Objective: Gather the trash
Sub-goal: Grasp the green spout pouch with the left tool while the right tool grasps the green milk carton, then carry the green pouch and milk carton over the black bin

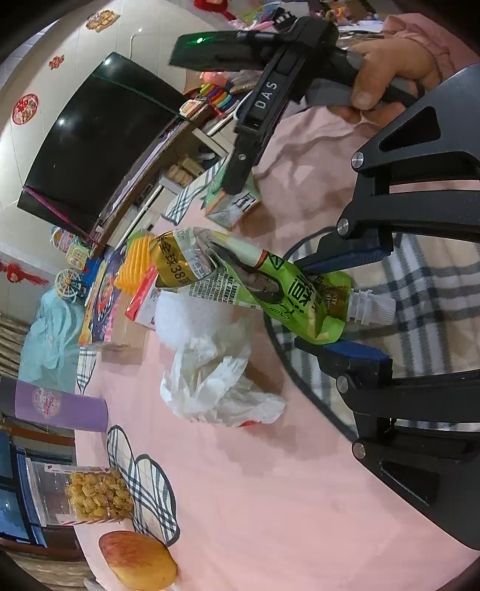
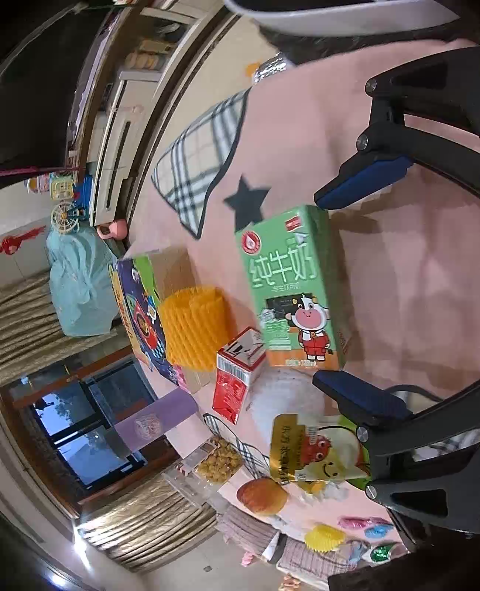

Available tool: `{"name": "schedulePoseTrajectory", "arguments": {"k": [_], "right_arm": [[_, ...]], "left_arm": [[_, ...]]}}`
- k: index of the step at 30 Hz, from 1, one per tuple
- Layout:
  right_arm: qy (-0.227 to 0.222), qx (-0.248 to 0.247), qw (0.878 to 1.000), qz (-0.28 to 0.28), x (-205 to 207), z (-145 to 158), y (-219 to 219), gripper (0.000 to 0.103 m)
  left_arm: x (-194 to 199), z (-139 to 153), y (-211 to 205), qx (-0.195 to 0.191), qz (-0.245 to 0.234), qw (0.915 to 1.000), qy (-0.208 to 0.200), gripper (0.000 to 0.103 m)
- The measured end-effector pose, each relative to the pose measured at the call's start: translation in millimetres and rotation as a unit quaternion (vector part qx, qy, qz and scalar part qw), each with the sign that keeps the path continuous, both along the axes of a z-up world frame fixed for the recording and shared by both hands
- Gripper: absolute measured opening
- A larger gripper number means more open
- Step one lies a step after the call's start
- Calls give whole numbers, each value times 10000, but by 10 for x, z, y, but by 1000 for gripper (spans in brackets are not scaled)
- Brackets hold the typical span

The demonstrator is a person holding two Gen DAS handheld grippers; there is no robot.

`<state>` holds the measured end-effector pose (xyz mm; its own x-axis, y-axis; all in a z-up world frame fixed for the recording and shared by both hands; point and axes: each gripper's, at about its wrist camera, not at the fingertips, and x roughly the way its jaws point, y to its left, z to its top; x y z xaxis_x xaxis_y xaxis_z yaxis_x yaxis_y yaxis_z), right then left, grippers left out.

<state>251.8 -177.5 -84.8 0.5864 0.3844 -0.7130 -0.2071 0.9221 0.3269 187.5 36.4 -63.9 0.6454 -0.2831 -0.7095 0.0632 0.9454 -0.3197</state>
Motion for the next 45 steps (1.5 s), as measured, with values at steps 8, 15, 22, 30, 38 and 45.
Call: {"name": "schedulePoseTrajectory", "arguments": {"k": [8, 15, 22, 30, 38, 45], "right_arm": [[264, 101, 9996, -68, -305, -29, -277, 44], [154, 308, 9991, -254, -302, 25, -325, 88], [-111, -406, 9990, 153, 6, 40, -95, 94], [54, -976, 9907, 942, 343, -116, 52, 96], [171, -979, 9882, 1166, 431, -140, -2, 96], [163, -1132, 9844, 1337, 522, -142, 55, 95]], "left_arm": [[-155, 14, -228, -70, -281, 9996, 6, 32], [-196, 31, -175, -92, -138, 9999, -6, 32], [-189, -20, -91, -143, -107, 9998, 52, 29], [-122, -45, -75, -231, -178, 9995, 78, 29], [-40, -72, -51, -259, -111, 9995, 162, 35], [19, -66, -107, -210, -117, 9996, 172, 42]]}}
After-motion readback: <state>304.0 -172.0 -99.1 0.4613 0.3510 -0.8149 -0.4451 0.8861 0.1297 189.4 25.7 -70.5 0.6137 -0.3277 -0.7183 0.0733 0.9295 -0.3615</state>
